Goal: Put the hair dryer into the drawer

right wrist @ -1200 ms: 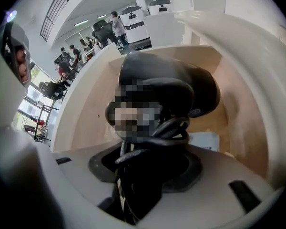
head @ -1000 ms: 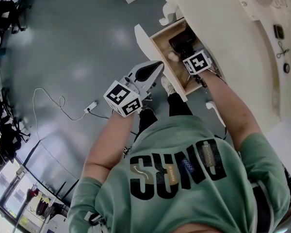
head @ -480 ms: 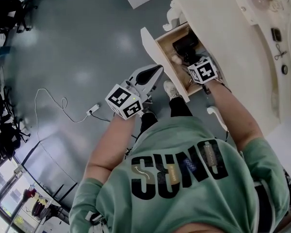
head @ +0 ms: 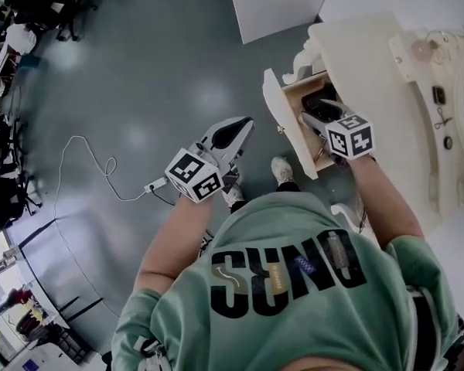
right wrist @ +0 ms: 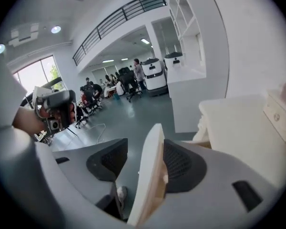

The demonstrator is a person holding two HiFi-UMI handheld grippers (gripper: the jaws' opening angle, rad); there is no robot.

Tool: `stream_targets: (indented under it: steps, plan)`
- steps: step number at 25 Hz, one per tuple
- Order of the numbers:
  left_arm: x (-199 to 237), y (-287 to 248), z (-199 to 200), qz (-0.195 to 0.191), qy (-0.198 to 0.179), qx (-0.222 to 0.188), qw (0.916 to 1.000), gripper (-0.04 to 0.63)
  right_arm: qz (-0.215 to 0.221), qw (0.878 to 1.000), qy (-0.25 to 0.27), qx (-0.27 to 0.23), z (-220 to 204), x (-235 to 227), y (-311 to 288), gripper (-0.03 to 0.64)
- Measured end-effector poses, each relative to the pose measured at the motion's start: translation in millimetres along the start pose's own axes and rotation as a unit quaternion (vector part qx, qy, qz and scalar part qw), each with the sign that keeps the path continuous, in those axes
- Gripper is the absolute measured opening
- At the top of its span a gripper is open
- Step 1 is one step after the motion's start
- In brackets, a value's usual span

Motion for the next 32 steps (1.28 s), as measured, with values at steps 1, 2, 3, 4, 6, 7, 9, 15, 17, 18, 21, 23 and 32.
stream_targets:
  steps: [1,2,3,4,6,7,9,15,17,18,21,23,32]
  plan:
    - [-1,11,12,0.005,-0.009,-0.008,0.9999,0.009,0.012,1.000,0.008,-0.020,17,12,1,0.225]
    - [-3,23,24,0.012,-0.018,-0.016,0.9996,0.009,0.026,0.999,0.015,-0.040,34,25,1,0.214]
    - [-5,36,37,0.019,-0.027,-0.024,0.9992,0.009,0.040,0.997,0.024,-0.059,50,39,2,0.202]
    - [-7,49,49,0.026,-0.035,-0.032,0.9986,0.009,0.054,0.995,0.032,-0.076,66,54,3,0.189]
    - [-13,75,72,0.041,-0.052,-0.049,0.9966,0.009,0.081,0.990,0.050,-0.107,95,83,5,0.169]
    - [-16,88,82,0.050,-0.060,-0.057,0.9953,0.009,0.095,0.987,0.059,-0.120,108,96,5,0.163]
    - [-22,115,101,0.069,-0.076,-0.072,0.9921,0.009,0.121,0.980,0.076,-0.141,130,122,6,0.151]
    - [-39,201,144,0.130,-0.115,-0.114,0.9782,0.009,0.194,0.955,0.113,-0.191,172,200,8,0.102]
    - [-43,230,154,0.152,-0.124,-0.128,0.9721,0.009,0.215,0.947,0.126,-0.203,183,226,6,0.080]
    - [-44,243,158,0.161,-0.128,-0.134,0.9694,0.009,0.224,0.943,0.131,-0.207,187,237,5,0.070]
    - [-50,273,166,0.184,-0.126,-0.152,0.9629,0.009,0.241,0.935,0.144,-0.218,195,265,3,0.030]
    - [-53,289,169,0.195,-0.127,-0.162,0.9589,0.009,0.250,0.930,0.149,-0.225,199,279,2,0.006]
    - [-62,325,177,0.220,-0.133,-0.185,0.9487,0.009,0.298,0.919,0.117,-0.231,203,301,-2,-0.006]
Point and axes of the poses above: the fingertips, and each gripper's own axes: y backward along the fingers, x to its left, z out of its top, the point moved 10 cm from there along y, backward along the fingers, and after that the axes turned 12 degrees about -x, right-handed, at the moved point
